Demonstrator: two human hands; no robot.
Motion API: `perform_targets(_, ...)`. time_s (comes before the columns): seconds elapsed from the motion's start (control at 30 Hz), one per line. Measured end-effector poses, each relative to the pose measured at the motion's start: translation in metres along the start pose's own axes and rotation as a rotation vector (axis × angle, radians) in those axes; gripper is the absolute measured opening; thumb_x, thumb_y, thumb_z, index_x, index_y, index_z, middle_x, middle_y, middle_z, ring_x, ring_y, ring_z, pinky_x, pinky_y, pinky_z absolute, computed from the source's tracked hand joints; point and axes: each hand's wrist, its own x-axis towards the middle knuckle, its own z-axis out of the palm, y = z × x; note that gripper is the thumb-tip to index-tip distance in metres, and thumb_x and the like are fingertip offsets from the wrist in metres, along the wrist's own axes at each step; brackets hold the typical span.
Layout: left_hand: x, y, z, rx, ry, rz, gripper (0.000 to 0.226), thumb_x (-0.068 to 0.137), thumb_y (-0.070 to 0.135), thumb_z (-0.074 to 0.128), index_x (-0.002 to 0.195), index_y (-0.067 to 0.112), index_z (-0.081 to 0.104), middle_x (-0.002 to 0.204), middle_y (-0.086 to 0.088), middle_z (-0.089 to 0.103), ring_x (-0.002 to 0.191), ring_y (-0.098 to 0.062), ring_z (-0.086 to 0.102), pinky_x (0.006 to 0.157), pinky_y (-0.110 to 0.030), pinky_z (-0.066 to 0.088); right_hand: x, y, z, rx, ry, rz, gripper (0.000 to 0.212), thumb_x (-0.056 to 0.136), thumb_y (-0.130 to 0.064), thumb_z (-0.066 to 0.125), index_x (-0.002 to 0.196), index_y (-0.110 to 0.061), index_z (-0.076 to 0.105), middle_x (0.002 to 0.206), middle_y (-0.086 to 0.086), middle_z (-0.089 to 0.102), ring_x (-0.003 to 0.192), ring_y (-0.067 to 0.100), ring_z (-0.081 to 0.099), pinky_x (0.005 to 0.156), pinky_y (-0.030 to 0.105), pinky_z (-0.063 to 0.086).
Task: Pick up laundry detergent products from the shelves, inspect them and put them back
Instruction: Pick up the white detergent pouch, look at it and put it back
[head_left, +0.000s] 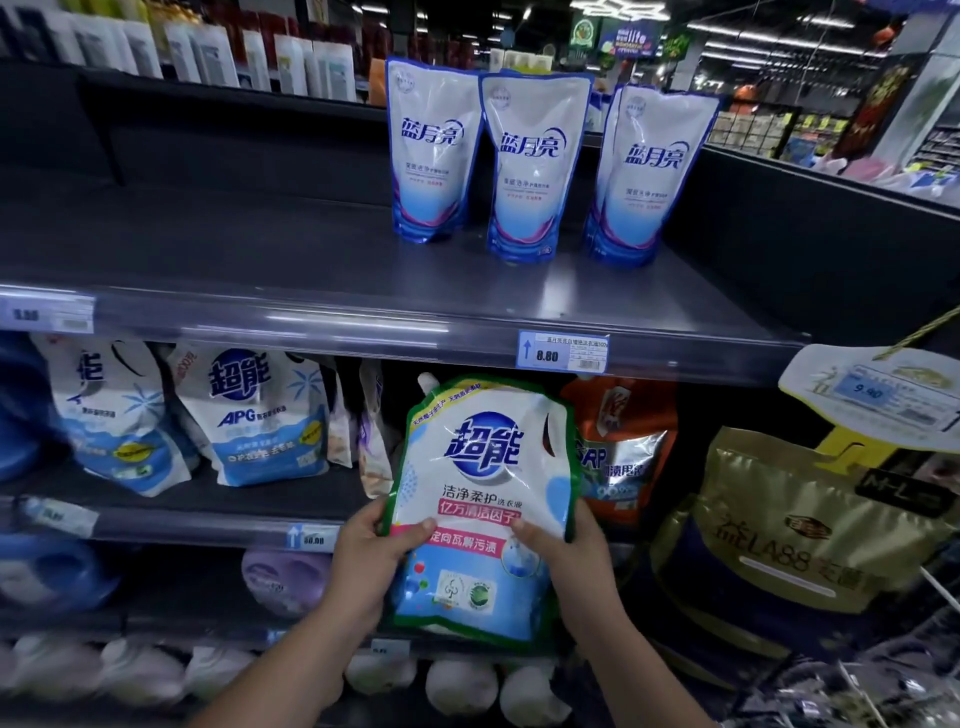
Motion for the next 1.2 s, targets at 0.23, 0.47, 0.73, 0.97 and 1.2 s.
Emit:
perform_targets(0.23,0.047,0.008,0.012,0.074,0.129,0.078,0.024,0.081,-0.006,0.08,0.096,0.013,0.078,0.093,-0.009,0.083,0.081,-0.026,0.079,0.071,-0.039,0.064,0.052,-0.002,0.02,-0.104,0.066,-0.066,0.042,0.085,-0.002,0.083,0.123,-0.015,0.07,0.115,0.003,0.08,0.107,0.025,0.077,0.092,0.047,0.063)
perform_targets(0.47,0.087,0.014,0.02,0.121,0.182,0.13,0.022,0.083,-0.006,0.079,0.093,0.012,0.074,0.081,0.001,0.083,0.064,-0.014,0.078,0.048,-0.025,0.059,0.097,-0.002,0.031,-0.127,0.067,-0.086,0.037,0.087,-0.002,0.082,0.115,-0.021,0.067,0.116,0.003,0.077,0.104,0.024,0.076,0.079,0.035,0.065)
perform_targets(0.73,0.111,-0.018,0.024,0.168,0.2,0.191,0.027,0.086,-0.007,0.077,0.099,0.017,0.072,0.085,0.001,0.082,0.068,-0.013,0.077,0.055,-0.031,0.063,0.117,0.026,0.024,-0.205,0.074,-0.172,0.047,0.087,0.003,0.08,0.129,-0.005,0.06,0.131,0.014,0.07,0.12,0.029,0.069,0.093,0.036,0.062)
perform_targets(0.97,0.106,-0.03,0.011,0.548,0.074,0.362,0.051,0.089,0.013,0.081,0.134,0.016,0.058,0.121,-0.001,0.074,0.107,-0.017,0.072,0.089,-0.038,0.06,0.105,0.039,0.017,-0.397,-0.084,-0.17,0.101,0.078,-0.011,0.092,0.159,-0.015,0.03,0.161,0.005,0.045,0.146,0.026,0.047,0.112,0.042,0.05)
perform_targets(1.2,0.104,-0.04,-0.002,0.533,-0.114,0.348,0.113,0.062,0.004,0.098,0.152,0.027,0.034,0.137,0.016,0.061,0.118,0.006,0.064,0.086,-0.011,0.055,0.1,0.053,0.023,-0.504,-0.146,-0.262,0.14,0.063,-0.005,0.1,0.164,-0.015,0.002,0.161,-0.007,0.026,0.147,0.014,0.033,0.099,-0.002,0.038)
